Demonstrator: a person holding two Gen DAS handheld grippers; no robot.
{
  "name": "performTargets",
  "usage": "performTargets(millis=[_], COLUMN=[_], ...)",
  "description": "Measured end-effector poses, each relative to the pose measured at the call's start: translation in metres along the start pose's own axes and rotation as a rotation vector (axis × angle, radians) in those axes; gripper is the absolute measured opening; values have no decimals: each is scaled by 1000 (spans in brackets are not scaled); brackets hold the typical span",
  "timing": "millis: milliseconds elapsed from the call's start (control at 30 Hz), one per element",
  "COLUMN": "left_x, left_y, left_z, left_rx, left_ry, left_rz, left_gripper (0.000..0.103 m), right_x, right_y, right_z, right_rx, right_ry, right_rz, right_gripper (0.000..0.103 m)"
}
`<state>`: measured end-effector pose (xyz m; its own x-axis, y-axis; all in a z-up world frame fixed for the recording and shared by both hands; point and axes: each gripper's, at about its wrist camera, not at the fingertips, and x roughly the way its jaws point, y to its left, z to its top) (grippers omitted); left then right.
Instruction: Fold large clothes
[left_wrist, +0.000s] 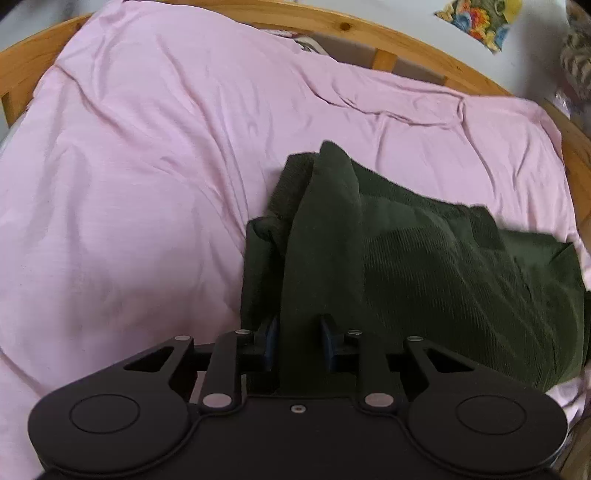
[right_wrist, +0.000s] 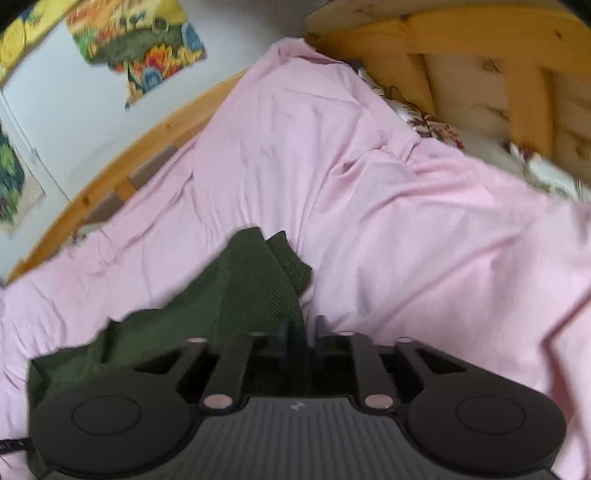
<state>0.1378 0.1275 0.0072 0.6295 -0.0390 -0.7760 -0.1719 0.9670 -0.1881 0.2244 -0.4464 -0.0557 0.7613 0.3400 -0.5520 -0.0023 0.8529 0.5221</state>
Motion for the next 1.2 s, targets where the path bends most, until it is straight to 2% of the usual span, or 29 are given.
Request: performTargets(millis=[33, 67, 133, 200, 233, 267, 300, 333, 400, 433, 500, 533, 667, 733, 800, 867, 900, 967, 1000, 1033, 1100, 1200], left_x=[-1, -2, -2, 3, 7, 12, 16, 19, 13, 6, -13, -18, 2, 13, 16, 12, 8, -2, -7, -10, -8, 9], left_y=[0, 1, 2, 2, 1, 2, 2, 2, 2, 0, 3, 7, 21, 20, 19, 20, 20, 20, 16, 12, -2, -21], left_z=[0, 1, 4, 9, 11, 14, 15, 16, 13, 11, 6, 4, 3, 6, 9, 8, 7, 7, 9, 12, 24, 37], left_rx=[-11, -19, -30, -47, -58, -72, -81, -88, -114, -112, -152, -186, -244, -243, -240, -254, -259, -250, -240, -221, -134, 14], left_ry=[-11, -24, -59, -83, -85, -85, -79, -67, -95, -124, -165, -162, -50, -21, -21, -35, -48, -98, -137, -170, -224, -233], left_rz=[7, 12, 21, 23, 20, 12, -2, -22, -3, 6, 3, 7, 34, 40, 34, 44, 53, 64, 67, 73, 101, 181], left_gripper=[42, 53, 61, 61, 58, 45, 29, 3, 0, 0, 0, 0, 0, 1, 5, 23, 28, 54, 61, 70, 71, 70], right_x=[0, -1, 2, 7, 12, 16, 17, 17, 7, 3, -3, -2, 14, 17, 14, 6, 2, -4, -5, -3, 5, 20], right_y=[-1, 0, 4, 9, 11, 11, 10, 7, 5, 5, 4, 1, 2, 2, -2, -3, -1, 4, 9, 15, 28, 46], right_z=[-2, -4, -7, -9, -8, -8, -10, -11, -12, -12, -12, -13, -13, -15, -15, -15, -14, -13, -11, -9, -7, -8], right_rx=[17, 27, 7, -13, -17, -10, 0, 11, 25, 25, 33, 54, 49, 45, 69, 74, 69, 40, 12, -18, -92, -197], right_ry=[-6, -3, 0, 18, 28, 30, 25, 17, -14, -30, -43, -31, 31, 41, 22, -20, -43, -99, -125, -141, -159, -170], right_rz=[44, 84, 94, 77, 69, 55, 44, 48, 51, 47, 8, 14, -31, -45, -32, -15, -2, 22, 34, 38, 22, -48], right_gripper=[60, 64, 70, 70, 62, 54, 37, 28, 15, 5, 4, 4, 4, 6, 14, 22, 27, 43, 54, 57, 58, 56])
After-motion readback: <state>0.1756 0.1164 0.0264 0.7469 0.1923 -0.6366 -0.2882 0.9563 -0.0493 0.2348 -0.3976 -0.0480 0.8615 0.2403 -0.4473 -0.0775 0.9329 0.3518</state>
